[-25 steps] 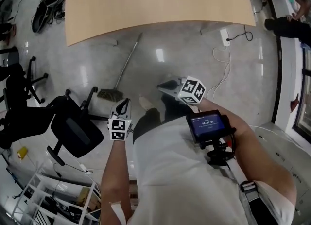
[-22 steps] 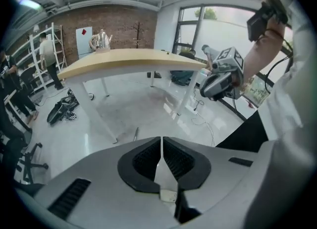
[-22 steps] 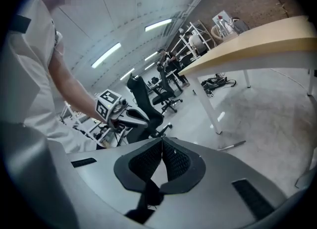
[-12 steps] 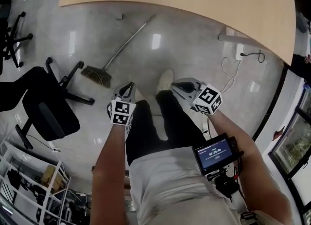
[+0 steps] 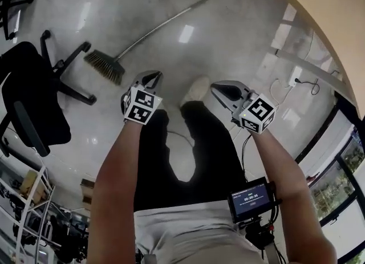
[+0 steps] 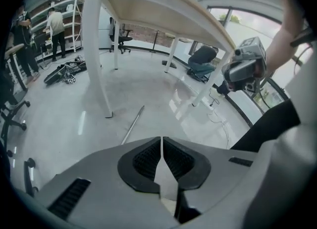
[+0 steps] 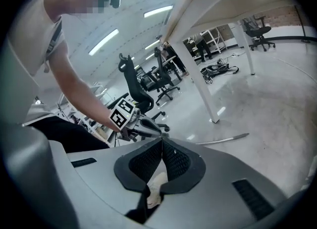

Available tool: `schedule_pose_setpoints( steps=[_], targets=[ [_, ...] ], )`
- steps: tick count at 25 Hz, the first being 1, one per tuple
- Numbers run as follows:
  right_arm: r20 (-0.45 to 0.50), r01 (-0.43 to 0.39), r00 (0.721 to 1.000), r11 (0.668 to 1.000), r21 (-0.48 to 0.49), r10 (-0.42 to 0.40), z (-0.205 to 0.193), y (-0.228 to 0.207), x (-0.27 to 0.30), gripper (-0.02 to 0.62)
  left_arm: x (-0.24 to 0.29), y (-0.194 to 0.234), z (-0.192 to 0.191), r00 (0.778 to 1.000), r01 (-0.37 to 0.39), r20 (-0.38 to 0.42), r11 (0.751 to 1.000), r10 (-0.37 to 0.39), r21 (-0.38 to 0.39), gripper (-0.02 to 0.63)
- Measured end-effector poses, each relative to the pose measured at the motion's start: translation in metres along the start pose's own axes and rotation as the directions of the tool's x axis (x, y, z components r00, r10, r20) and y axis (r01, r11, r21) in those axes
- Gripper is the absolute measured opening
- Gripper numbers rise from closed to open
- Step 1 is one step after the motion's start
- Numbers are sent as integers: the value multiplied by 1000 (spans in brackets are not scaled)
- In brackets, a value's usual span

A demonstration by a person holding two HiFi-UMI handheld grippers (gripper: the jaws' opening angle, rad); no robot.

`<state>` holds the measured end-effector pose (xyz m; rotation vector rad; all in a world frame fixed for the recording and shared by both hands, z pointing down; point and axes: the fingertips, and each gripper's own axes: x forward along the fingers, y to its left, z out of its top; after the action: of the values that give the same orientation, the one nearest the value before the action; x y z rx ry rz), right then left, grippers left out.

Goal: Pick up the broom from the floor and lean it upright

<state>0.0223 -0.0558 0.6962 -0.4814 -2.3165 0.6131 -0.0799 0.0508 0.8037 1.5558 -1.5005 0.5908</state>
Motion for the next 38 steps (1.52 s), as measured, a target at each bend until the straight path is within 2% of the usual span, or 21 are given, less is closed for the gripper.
schedule_pose_setpoints(
  steps=[4, 8, 9, 12, 14, 19, 23, 26, 32, 38],
  targets=[
    [15, 2, 1000, 1000, -21, -1, -2, -36, 14, 15, 36, 21, 0, 1000, -12, 6, 1000, 12, 13, 20],
    [12, 1, 1000, 998, -63, 0, -6, -64, 27, 15, 78, 46, -8, 999, -35, 2, 997, 35, -62, 20],
    [28, -5, 1000, 999, -50, 6, -5, -70, 32, 15, 87, 52, -9, 999, -40, -1, 997, 40, -63, 20],
    [126, -46, 991, 996, 70, 37, 4, -85, 41, 15, 118, 65, -12, 999, -44, -13, 998, 43, -42, 21],
    [144, -63, 988, 996, 70, 53, 3, -91, 47, 15, 138, 67, -18, 999, -39, -20, 999, 38, -38, 21],
    [51, -90, 994, 992, -88, 95, -15, -116, 76, 15, 181, 95, -21, 998, -69, -8, 997, 69, -44, 21],
    [-32, -147, 989, 981, -125, 144, -37, -137, 96, 15, 214, 122, -25, 996, -89, -25, 996, 88, -30, 21],
    [-103, -183, 980, 971, -153, 168, -50, -153, 109, 15, 236, 143, -21, 992, -120, -30, 992, 121, 25, 20],
    [-86, -167, 984, 970, -176, 154, -55, -192, 118, 15, 280, 164, -9, 992, -120, -32, 989, 123, 88, 21],
    [-169, -174, 977, 942, -287, 129, -60, -216, 134, 15, 318, 177, -11, 991, -102, -79, 987, 112, 124, 23]
  ],
)
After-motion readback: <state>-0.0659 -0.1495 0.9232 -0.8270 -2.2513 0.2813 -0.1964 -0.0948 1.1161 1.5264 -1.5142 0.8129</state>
